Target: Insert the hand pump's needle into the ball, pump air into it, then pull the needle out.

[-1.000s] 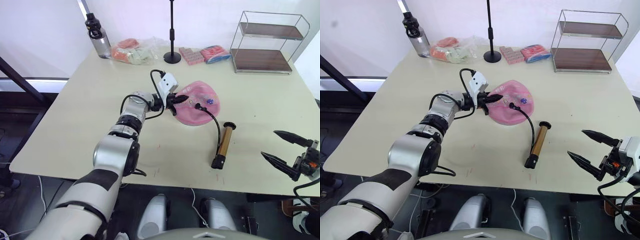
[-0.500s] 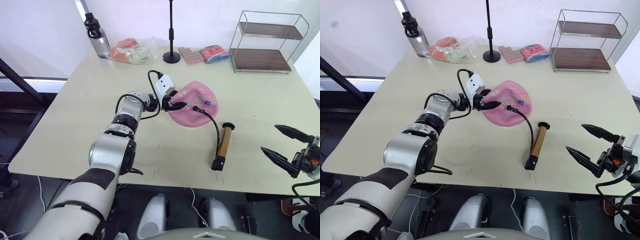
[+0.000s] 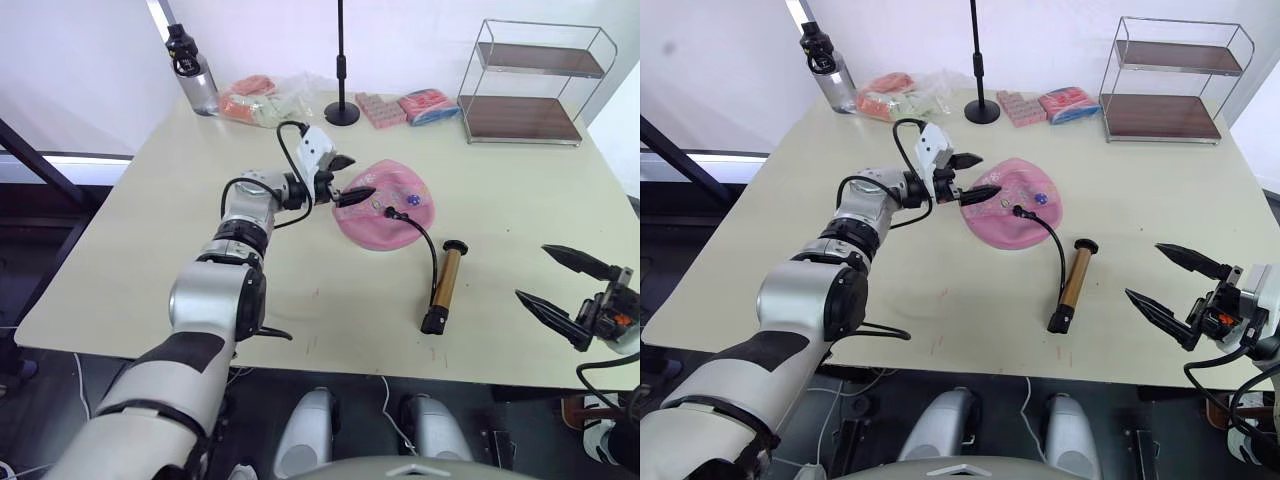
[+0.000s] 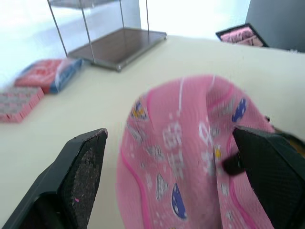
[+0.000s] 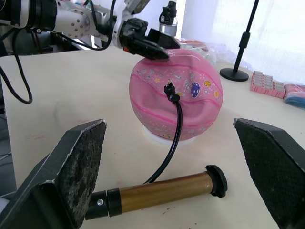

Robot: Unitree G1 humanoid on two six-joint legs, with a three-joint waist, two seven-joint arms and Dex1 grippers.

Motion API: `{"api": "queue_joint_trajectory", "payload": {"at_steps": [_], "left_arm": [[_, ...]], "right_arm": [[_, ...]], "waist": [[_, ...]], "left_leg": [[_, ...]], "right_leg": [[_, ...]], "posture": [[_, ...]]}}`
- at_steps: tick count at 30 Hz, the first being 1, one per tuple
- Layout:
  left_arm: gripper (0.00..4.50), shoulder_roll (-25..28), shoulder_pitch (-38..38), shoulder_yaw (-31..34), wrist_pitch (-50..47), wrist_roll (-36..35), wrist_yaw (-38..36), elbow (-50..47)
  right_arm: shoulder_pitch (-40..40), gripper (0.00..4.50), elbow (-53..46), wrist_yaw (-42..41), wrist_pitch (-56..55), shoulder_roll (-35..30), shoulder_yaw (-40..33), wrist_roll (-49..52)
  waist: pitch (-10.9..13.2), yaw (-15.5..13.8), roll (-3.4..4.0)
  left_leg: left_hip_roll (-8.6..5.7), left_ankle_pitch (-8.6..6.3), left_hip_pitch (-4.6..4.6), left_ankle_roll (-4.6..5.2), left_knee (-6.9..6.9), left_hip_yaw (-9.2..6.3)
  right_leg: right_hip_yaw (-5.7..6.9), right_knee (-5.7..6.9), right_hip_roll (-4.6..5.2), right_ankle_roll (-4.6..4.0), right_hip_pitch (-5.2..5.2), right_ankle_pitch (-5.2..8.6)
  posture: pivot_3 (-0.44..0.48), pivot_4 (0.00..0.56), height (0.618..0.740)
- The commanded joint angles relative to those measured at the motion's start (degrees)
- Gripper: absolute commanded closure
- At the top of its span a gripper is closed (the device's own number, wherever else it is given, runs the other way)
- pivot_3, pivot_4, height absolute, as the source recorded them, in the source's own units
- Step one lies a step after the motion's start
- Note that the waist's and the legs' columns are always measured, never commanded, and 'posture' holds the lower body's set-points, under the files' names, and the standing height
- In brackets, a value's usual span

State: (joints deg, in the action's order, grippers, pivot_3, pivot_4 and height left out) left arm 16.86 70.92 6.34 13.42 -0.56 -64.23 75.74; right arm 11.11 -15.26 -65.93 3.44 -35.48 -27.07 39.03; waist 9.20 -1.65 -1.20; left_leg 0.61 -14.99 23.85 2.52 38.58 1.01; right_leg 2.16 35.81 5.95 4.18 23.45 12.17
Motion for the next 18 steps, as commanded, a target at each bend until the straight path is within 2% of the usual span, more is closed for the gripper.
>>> {"api": "queue_joint_trajectory", "payload": {"at_steps": [1, 9, 14, 18], "left_arm": [[0.06, 1.02, 2.12, 2.01, 1.15, -2.5, -3.03, -1.7], [0.06, 2.84, 0.99, 3.43, 0.37, -6.0, -11.03, -6.17], [0.06, 4.39, -3.4, 3.3, -1.73, -8.9, -14.28, -14.23], [0.06, 6.21, -8.86, 3.02, -5.78, -11.15, -13.39, -24.37]], "right_arm": [[-0.32, 0.0, -1.04, -0.43, -1.24, 0.29, -0.36, 1.46], [-1.29, 0.0, -0.81, -0.45, -1.4, 0.72, 0.7, 1.44], [-2.8, 0.0, -0.04, -0.28, -1.22, 1.06, 1.94, 1.45], [-3.61, 0.0, 0.02, -1.45, -1.21, 0.99, 2.51, 2.42]], "waist": [[0.0, 0.23, 0.0], [0.02, 1.0, 0.02], [0.03, 1.04, 0.04], [0.06, 0.98, 0.08]], "left_leg": [[0.0, 0.0, 0.0, 0.0, 0.01, 0.0], [0.01, 0.0, -0.02, 0.0, 0.06, 0.0], [0.02, 0.01, -0.04, -0.01, 0.1, 0.02], [0.02, 0.01, -0.05, -0.01, 0.15, 0.04]], "right_leg": [[0.0, 0.01, 0.0, 0.0, 0.0, 0.0], [-0.02, 0.08, 0.0, 0.0, 0.0, -0.01], [-0.06, 0.12, -0.01, -0.01, 0.0, -0.01], [-0.13, 0.16, -0.01, -0.01, 0.0, -0.02]], "posture": [[0.0, 0.15, 0.74], [0.0, 0.15, 0.74], [0.0, 0.15, 0.74], [0.0, 0.15, 0.74]]}}
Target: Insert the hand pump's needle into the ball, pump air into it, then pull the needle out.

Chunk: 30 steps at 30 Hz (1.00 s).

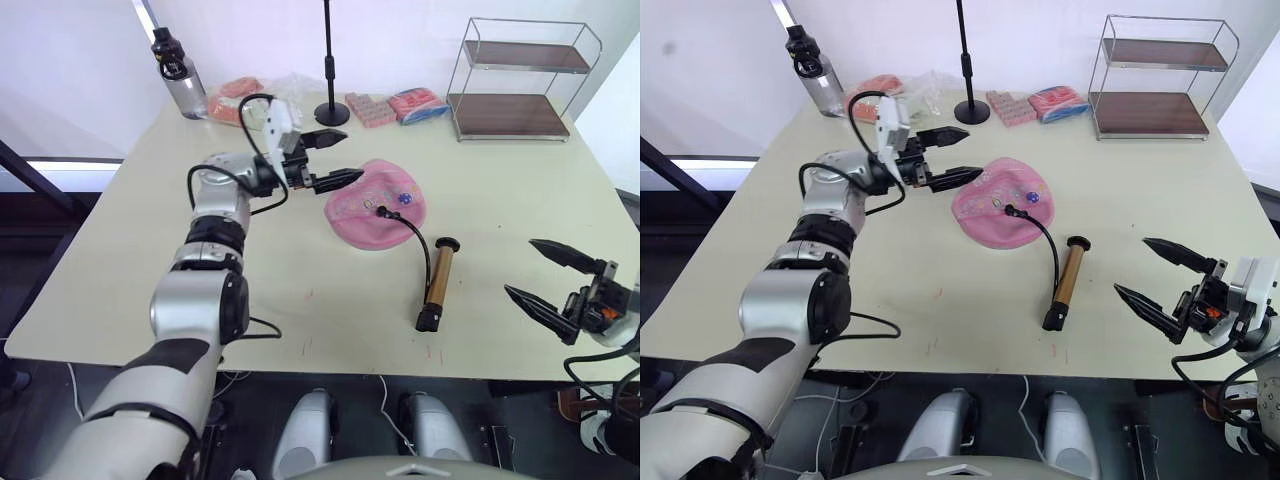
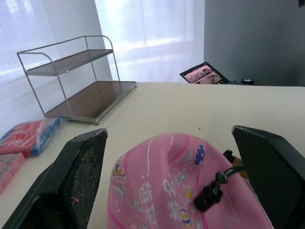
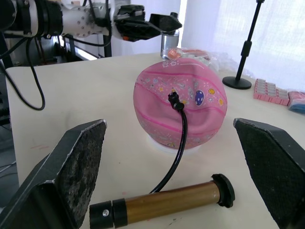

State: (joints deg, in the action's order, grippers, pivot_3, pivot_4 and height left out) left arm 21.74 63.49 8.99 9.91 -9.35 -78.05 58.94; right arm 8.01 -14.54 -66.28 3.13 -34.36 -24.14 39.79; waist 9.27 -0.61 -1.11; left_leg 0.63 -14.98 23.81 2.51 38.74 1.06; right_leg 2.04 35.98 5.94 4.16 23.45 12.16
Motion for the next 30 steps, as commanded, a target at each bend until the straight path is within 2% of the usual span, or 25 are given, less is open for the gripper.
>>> {"api": "queue_joint_trajectory", "payload": {"at_steps": [1, 7, 14, 22, 30], "left_arm": [[0.06, 1.58, -2.6, 0.18, -3.24, -2.76, 0.76, -9.96], [0.06, 3.8, -11.39, 0.39, -13.12, -6.64, 5.27, -28.02], [0.06, 8.18, -28.17, 1.48, -24.17, -12.14, 10.24, -49.96], [0.06, 13.84, -46.45, 6.23, -27.74, -16.03, 14.17, -63.82], [0.06, 14.95, -63.16, 12.8, -24.95, -16.39, 19.37, -68.4]], "right_arm": [[-0.69, 0.0, -0.67, -1.46, -1.09, -0.16, -0.33, 1.73], [-2.32, 0.0, -0.2, -2.93, -2.87, -0.07, 0.25, 1.54], [-2.37, 0.0, 4.35, -4.72, -6.09, -0.04, 0.67, -0.61], [-1.64, 0.0, 8.47, -5.94, -8.66, -0.61, 0.24, -2.26], [-0.11, 0.0, 15.56, -7.06, -13.19, -1.58, -1.37, -5.31]], "waist": [[0.0, -0.14, 0.0], [0.02, -0.11, 0.02], [0.04, 0.06, 0.08], [0.09, -0.1, 0.14], [0.1, -0.14, 0.2]], "left_leg": [[0.0, 0.0, 0.0, 0.0, 0.02, 0.0], [0.01, -0.01, 0.02, 0.01, 0.21, -0.03], [0.05, 0.0, -0.15, 0.0, 0.27, -0.09], [0.1, 0.01, -0.29, -0.02, 0.49, -0.06], [0.18, 0.01, -0.41, -0.03, 0.48, 0.1]], "right_leg": [[0.0, 0.01, 0.0, 0.0, 0.0, 0.0], [-0.07, 0.06, 0.0, 0.01, -0.03, -0.01], [-0.27, 0.33, -0.01, 0.0, -0.01, -0.01], [-0.43, 0.61, -0.02, -0.03, 0.0, 0.01], [-0.56, 0.64, -0.04, -0.26, -0.01, 0.14]], "posture": [[0.0, 0.15, 0.74], [0.0, 0.15, 0.74], [0.0, 0.15, 0.74], [0.0, 0.15, 0.74], [0.0, 0.15, 0.74]]}}
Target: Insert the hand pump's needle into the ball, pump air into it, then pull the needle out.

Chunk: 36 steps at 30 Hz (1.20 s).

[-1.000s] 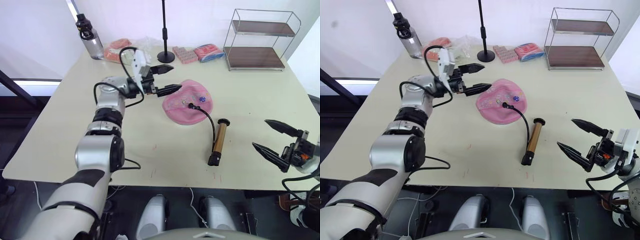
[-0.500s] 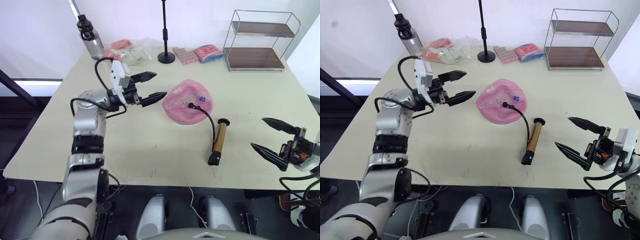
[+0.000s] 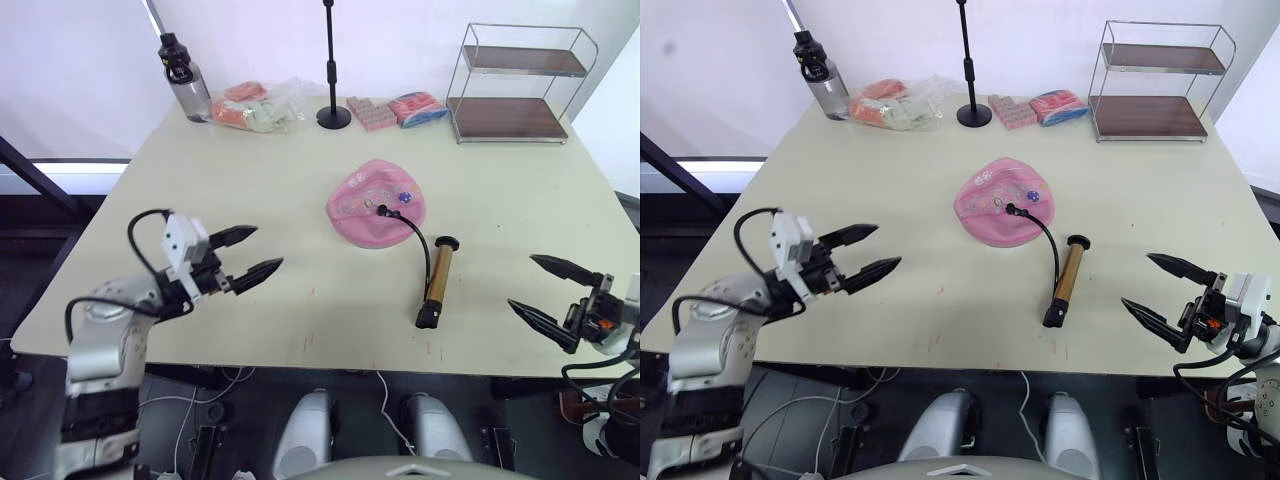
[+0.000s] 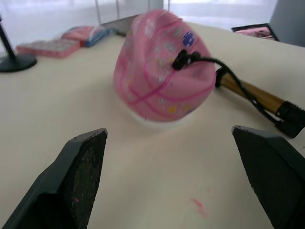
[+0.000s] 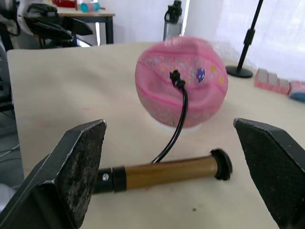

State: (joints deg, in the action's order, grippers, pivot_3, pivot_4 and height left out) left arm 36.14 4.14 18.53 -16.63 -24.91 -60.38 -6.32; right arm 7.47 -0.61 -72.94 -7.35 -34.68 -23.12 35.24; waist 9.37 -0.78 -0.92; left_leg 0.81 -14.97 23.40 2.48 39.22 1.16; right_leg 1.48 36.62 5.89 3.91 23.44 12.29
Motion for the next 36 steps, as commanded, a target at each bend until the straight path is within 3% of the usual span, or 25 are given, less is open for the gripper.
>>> {"api": "queue_joint_trajectory", "payload": {"at_steps": [1, 7, 11, 20, 30, 36], "left_arm": [[0.06, 0.41, -5.77, 3.72, 1.89, -0.8, 2.14, -3.71], [0.06, -2.05, -17.74, 8.34, 3.94, -1.58, 5.44, -6.46], [0.06, -2.67, -21.17, 9.68, 5.11, -1.76, 6.11, -6.24], [0.06, -1.19, -20.85, 8.07, 5.27, -3.08, 6.21, -6.74], [0.06, -0.44, -17.49, -2.77, -4.04, -2.53, 11.93, -17.82], [0.06, -1.83, -9.96, -14.79, -16.36, -2.71, 19.37, -27.18]], "right_arm": [[0.72, 0.0, 2.38, -0.72, -3.02, -1.51, -2.54, -0.88], [1.15, 0.0, 10.11, -2.61, -7.41, -3.41, -5.22, -1.78], [0.92, 0.0, 14.03, -4.5, -8.56, -4.59, -6.22, -1.44], [0.73, 0.0, 16.35, -5.95, -9.5, -5.15, -6.18, -1.25], [3.6, 0.0, 12.42, -9.83, -5.73, -5.96, -5.69, 1.41], [4.62, 0.0, 7.4, -11.79, -2.35, -6.22, -4.86, 3.3]], "waist": [[0.01, 0.05, 0.01], [0.02, -0.21, 0.04], [0.03, 0.06, 0.08], [0.02, 0.07, 0.02], [0.0, 0.11, 0.0], [-0.01, 0.07, -0.03]], "left_leg": [[0.02, 0.0, -0.02, 0.0, 0.0, 0.03], [0.29, -0.01, -0.07, -0.01, -0.01, 0.14], [0.38, -0.06, -0.5, 0.03, -0.06, 0.62], [0.45, -0.45, -0.65, 0.6, -0.06, 2.06], [0.47, -0.96, -0.77, 1.16, -0.05, 3.33], [0.46, -1.16, -0.8, 1.41, 0.02, 3.85]], "right_leg": [[-0.03, 0.0, 0.0, 0.0, 0.0, 0.0], [-0.07, -0.01, -0.02, -0.02, 0.01, 0.02], [-0.46, -0.03, 0.0, 0.11, -0.15, 0.09], [-1.55, -0.06, 0.02, 0.0, 0.32, -0.07], [-2.76, -0.54, 0.0, 0.56, 0.58, -0.4], [-3.07, -0.88, 0.07, 0.88, 0.58, -0.62]], "posture": [[0.0, 0.15, 0.74], [0.0, 0.15, 0.74], [0.0, 0.15, 0.74], [0.0, 0.15, 0.74], [0.0, 0.15, 0.74], [0.0, 0.15, 0.74]]}}
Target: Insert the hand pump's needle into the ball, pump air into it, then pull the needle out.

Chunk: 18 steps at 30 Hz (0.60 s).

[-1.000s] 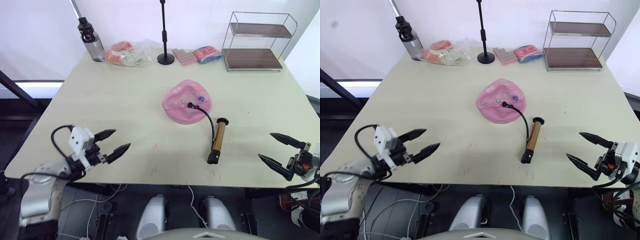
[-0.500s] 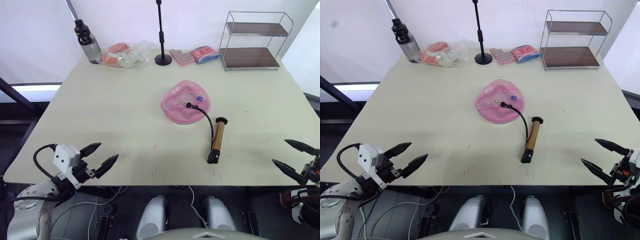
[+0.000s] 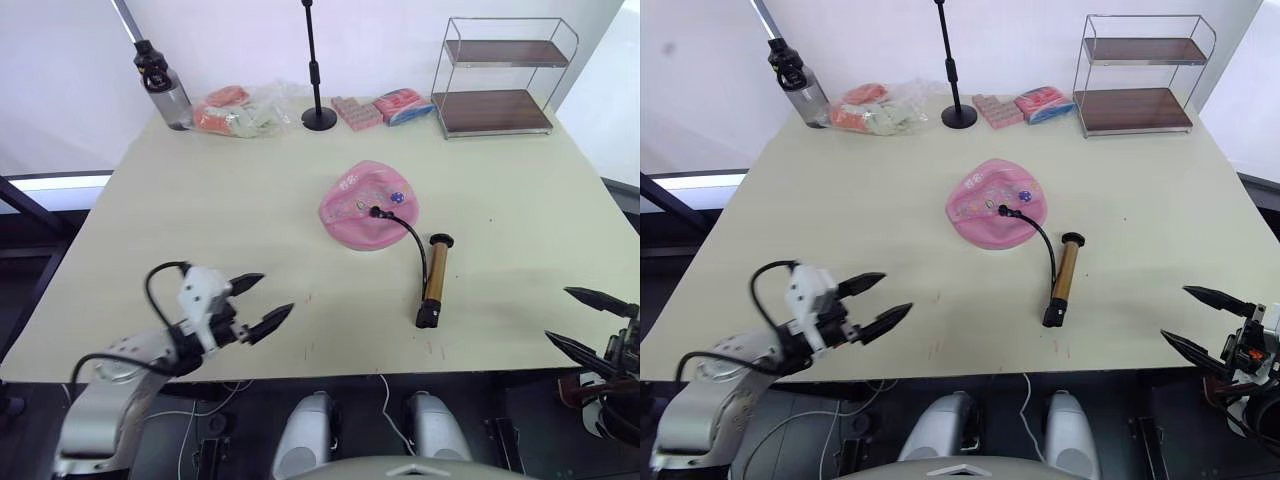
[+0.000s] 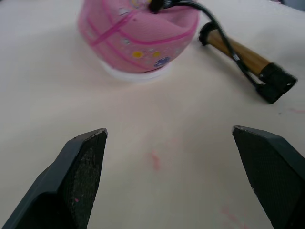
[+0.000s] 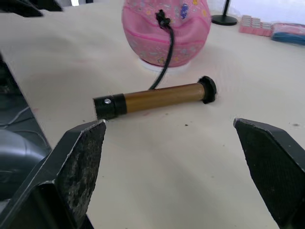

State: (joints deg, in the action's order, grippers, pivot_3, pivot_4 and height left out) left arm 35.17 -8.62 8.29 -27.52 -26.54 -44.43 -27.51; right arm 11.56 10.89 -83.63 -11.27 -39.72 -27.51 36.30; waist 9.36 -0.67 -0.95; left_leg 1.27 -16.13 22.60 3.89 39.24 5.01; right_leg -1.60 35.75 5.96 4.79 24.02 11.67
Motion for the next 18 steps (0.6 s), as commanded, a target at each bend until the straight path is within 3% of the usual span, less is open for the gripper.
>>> {"api": "queue_joint_trajectory", "payload": {"at_steps": [1, 5, 12, 18], "left_arm": [[0.06, -1.33, 3.95, -6.19, -7.17, -1.25, 4.52, -7.1], [0.06, -3.03, 6.89, -10.38, -10.82, -1.34, 7.26, -8.51], [0.06, -10.38, 17.1, -22.33, -15.31, 3.59, 12.66, -2.57], [0.06, -16.37, 22.13, -27.13, -16.33, 6.29, 15.33, 3.16]], "right_arm": [[0.6, 0.0, -4.82, -1.3, 2.0, -1.13, -0.4, 2.42], [0.09, 0.0, -5.92, -1.88, 2.37, -0.76, -0.31, 2.7], [-1.93, 0.0, -4.85, -4.01, 2.74, -1.74, 0.93, 2.12], [-3.28, 0.0, -4.17, -4.0, 2.92, -1.92, 1.59, 1.91]], "waist": [[0.0, -0.02, -0.01], [-0.01, 0.12, 0.02], [-0.01, -0.13, 0.01], [-0.02, 0.06, 0.02]], "left_leg": [[0.0, 0.0, 0.0, 0.0, 0.0, -0.03], [-0.01, -0.02, -0.06, -0.07, -0.01, -0.1], [-0.07, 0.02, -0.08, -0.14, 0.12, -0.58], [-0.08, 0.06, 0.07, -0.2, 0.11, -0.87]], "right_leg": [[0.01, 0.0, 0.0, 0.05, 0.0, -0.03], [0.07, 0.02, -0.18, 0.03, -0.03, -0.03], [0.37, 0.02, -0.25, 0.0, -0.35, -0.02], [0.53, -0.04, -0.31, -0.02, -0.36, -0.01]], "posture": [[0.0, 0.15, 0.74], [0.0, 0.15, 0.74], [0.0, 0.15, 0.74], [0.0, 0.15, 0.74]]}}
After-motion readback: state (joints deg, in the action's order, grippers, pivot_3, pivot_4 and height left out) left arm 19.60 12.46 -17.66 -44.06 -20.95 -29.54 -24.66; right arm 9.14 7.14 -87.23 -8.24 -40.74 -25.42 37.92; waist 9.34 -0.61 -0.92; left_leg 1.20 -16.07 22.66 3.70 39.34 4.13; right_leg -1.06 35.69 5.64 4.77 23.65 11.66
